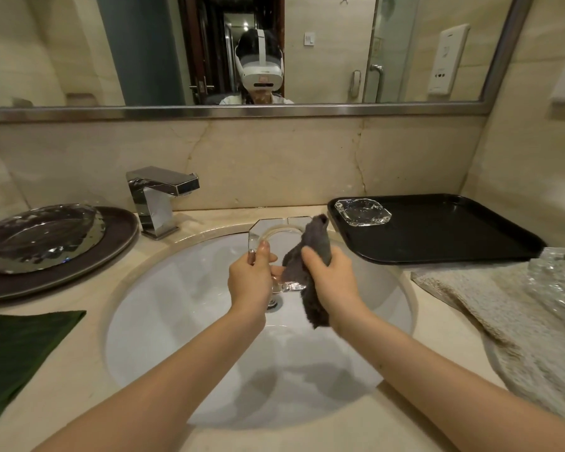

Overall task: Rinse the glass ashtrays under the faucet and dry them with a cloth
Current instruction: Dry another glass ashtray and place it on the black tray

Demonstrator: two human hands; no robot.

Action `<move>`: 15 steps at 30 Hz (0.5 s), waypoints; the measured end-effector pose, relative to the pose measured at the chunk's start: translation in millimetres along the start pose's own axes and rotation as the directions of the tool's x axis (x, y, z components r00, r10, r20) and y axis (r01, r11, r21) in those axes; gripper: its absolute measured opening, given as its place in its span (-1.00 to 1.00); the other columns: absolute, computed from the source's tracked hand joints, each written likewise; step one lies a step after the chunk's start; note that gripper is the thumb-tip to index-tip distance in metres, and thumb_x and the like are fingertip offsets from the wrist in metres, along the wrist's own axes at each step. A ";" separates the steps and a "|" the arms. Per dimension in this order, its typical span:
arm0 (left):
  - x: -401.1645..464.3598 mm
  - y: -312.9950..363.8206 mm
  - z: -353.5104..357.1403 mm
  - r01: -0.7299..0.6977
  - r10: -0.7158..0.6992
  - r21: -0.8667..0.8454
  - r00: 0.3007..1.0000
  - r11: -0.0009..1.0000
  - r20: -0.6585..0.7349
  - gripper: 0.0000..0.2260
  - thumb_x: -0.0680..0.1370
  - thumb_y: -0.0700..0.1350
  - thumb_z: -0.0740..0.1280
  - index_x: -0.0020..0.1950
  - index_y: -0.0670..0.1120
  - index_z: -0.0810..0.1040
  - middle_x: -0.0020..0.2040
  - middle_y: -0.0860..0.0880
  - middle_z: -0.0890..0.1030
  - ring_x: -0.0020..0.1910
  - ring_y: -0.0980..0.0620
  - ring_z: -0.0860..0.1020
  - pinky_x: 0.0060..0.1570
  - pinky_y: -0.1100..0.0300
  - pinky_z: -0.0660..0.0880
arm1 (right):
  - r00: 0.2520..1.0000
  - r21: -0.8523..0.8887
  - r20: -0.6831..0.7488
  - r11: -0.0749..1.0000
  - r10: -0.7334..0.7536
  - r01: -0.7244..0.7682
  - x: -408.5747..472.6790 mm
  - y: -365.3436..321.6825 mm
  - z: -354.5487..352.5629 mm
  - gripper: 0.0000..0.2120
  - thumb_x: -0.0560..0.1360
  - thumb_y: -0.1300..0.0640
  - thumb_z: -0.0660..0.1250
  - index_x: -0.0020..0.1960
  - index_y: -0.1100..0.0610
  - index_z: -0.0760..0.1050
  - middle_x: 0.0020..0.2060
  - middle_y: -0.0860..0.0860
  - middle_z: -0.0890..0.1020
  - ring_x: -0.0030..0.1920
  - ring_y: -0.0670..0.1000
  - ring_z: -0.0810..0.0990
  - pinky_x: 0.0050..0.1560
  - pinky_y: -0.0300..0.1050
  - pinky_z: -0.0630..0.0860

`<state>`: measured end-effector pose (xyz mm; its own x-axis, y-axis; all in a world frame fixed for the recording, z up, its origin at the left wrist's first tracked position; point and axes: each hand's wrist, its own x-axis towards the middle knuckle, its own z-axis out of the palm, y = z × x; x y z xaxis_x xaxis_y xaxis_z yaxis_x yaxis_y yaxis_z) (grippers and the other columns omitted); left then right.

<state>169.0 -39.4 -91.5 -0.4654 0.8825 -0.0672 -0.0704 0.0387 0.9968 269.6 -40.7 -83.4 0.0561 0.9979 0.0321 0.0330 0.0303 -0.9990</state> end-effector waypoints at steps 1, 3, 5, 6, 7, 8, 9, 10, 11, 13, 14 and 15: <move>1.0 0.9 0.6 0.014 -0.014 -0.001 0.999 1.000 0.029 -0.73 0.62 0.01 0.18 -0.20 -0.09 0.48 -0.41 -0.03 0.60 -0.33 -0.02 0.56 -0.18 0.08 0.50 | 0.999 0.040 0.043 0.999 0.000 -0.002 4.7 -4.3 -5.2 -0.96 0.55 0.13 0.25 -0.06 0.07 0.46 -0.04 0.15 0.64 0.00 0.13 0.62 0.01 -0.01 0.53; 1.7 3.6 1.5 0.065 -0.064 -0.008 0.992 0.998 0.105 -0.73 0.62 0.00 0.17 -0.17 -0.13 0.47 -0.45 0.00 0.59 -0.36 0.00 0.57 -0.25 0.14 0.49 | 0.976 0.234 0.208 0.966 0.059 -0.108 9.2 -10.6 -14.4 -0.80 0.57 0.14 0.21 0.13 0.22 0.47 0.04 0.20 0.62 0.01 0.13 0.62 0.04 -0.04 0.54; -1.2 5.8 1.3 0.129 -0.123 -0.024 0.977 0.991 0.173 -0.73 0.63 0.00 0.17 -0.17 -0.14 0.46 -0.45 0.00 0.57 -0.44 0.05 0.57 -0.38 0.22 0.48 | 0.927 0.403 0.351 0.872 0.133 -0.278 6.7 -16.0 -21.6 -0.65 0.55 0.05 0.20 0.17 0.30 0.49 0.05 0.21 0.62 0.01 0.13 0.61 0.08 -0.03 0.53; -3.1 6.0 1.1 0.145 -0.139 -0.013 0.969 0.989 0.205 -0.72 0.63 0.00 0.17 -0.18 -0.14 0.46 -0.46 0.00 0.56 -0.48 0.08 0.56 -0.42 0.24 0.47 | 0.904 0.452 0.392 0.819 0.173 -0.353 5.9 -18.1 -24.7 -0.58 0.53 -0.05 0.21 0.13 0.29 0.54 0.03 0.20 0.64 0.01 0.14 0.61 0.12 0.00 0.52; -5.7 6.1 0.8 0.145 -0.146 0.020 0.962 0.989 0.232 -0.72 0.63 0.00 0.16 -0.19 -0.13 0.46 -0.48 0.00 0.56 -0.49 0.08 0.55 -0.43 0.25 0.47 | 0.886 0.498 0.420 0.765 0.198 -0.407 6.9 -17.8 -27.4 -0.51 0.50 -0.14 0.21 0.06 0.29 0.58 0.01 0.20 0.64 0.02 0.15 0.61 0.15 0.04 0.50; -6.9 5.0 1.0 0.132 -0.144 0.064 0.957 0.989 0.251 -0.71 0.63 0.02 0.16 -0.20 -0.12 0.45 -0.47 0.00 0.56 -0.47 0.07 0.54 -0.40 0.24 0.46 | 0.878 0.528 0.430 0.731 0.209 -0.433 6.6 -18.1 -29.7 -0.46 0.47 -0.20 0.20 -0.01 0.28 0.62 -0.02 0.20 0.65 0.01 0.16 0.61 0.16 0.06 0.49; -7.8 4.4 1.1 0.116 -0.140 0.105 0.956 0.988 0.259 -0.70 0.62 0.04 0.15 -0.21 -0.11 0.44 -0.46 0.00 0.56 -0.44 0.05 0.53 -0.37 0.22 0.45 | 0.881 0.540 0.423 0.721 0.213 -0.434 6.2 -17.6 -30.9 -0.43 0.46 -0.25 0.19 -0.04 0.26 0.63 -0.04 0.19 0.65 0.00 0.16 0.61 0.13 0.07 0.51; -7.1 3.1 0.7 0.095 -0.130 0.143 0.958 0.985 0.256 -0.68 0.62 0.06 0.15 -0.23 -0.11 0.42 -0.46 0.00 0.56 -0.42 0.05 0.51 -0.37 0.23 0.43 | 0.879 0.538 0.425 0.720 0.218 -0.439 5.6 -16.9 -30.5 -0.41 0.46 -0.27 0.17 -0.03 0.25 0.62 -0.03 0.18 0.65 0.00 0.15 0.61 0.08 0.06 0.53; -6.4 3.1 -0.3 0.071 -0.114 0.181 0.964 0.981 0.239 -0.66 0.62 0.08 0.14 -0.25 -0.10 0.41 -0.45 0.00 0.54 -0.42 0.05 0.50 -0.39 0.24 0.40 | 0.876 0.526 0.430 0.729 0.217 -0.439 5.5 -14.9 -29.5 -0.40 0.47 -0.28 0.16 -0.02 0.24 0.62 -0.03 0.18 0.65 -0.02 0.14 0.63 0.04 0.06 0.56; -2.8 4.1 -4.2 0.000 -0.049 0.249 0.980 0.968 0.191 -0.62 0.62 0.09 0.14 -0.31 -0.11 0.38 -0.42 -0.03 0.50 -0.46 0.06 0.46 -0.44 0.25 0.32 | 0.880 0.465 0.421 0.780 0.220 -0.418 3.7 -13.8 -24.8 -0.42 0.50 -0.28 0.11 -0.06 0.20 0.63 -0.07 0.15 0.68 -0.08 0.10 0.66 0.00 0.03 0.58; -0.2 4.4 -6.7 -0.037 -0.009 0.264 0.985 0.964 0.171 -0.61 0.62 0.09 0.14 -0.33 -0.11 0.38 -0.41 -0.04 0.49 -0.46 0.05 0.42 -0.44 0.23 0.28 | 0.891 0.427 0.403 0.817 0.212 -0.387 3.0 -13.0 -22.8 -0.46 0.52 -0.25 0.10 -0.08 0.18 0.63 -0.10 0.14 0.69 -0.10 0.08 0.67 0.01 0.01 0.57; 2.4 5.0 -9.2 -0.064 0.022 0.270 0.988 0.961 0.156 -0.61 0.62 0.08 0.14 -0.33 -0.11 0.38 -0.40 -0.05 0.49 -0.44 0.04 0.39 -0.42 0.21 0.25 | 0.912 0.389 0.361 0.857 0.195 -0.337 3.4 -11.4 -20.8 -0.51 0.54 -0.21 0.10 -0.11 0.15 0.61 -0.13 0.12 0.70 -0.11 0.07 0.66 0.04 -0.01 0.56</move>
<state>159.4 -41.4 -87.0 -0.3236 0.9455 -0.0373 0.2008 0.1072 0.9738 290.3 -38.9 -71.3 -0.3023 0.9367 -0.1765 -0.3789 -0.2879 -0.8795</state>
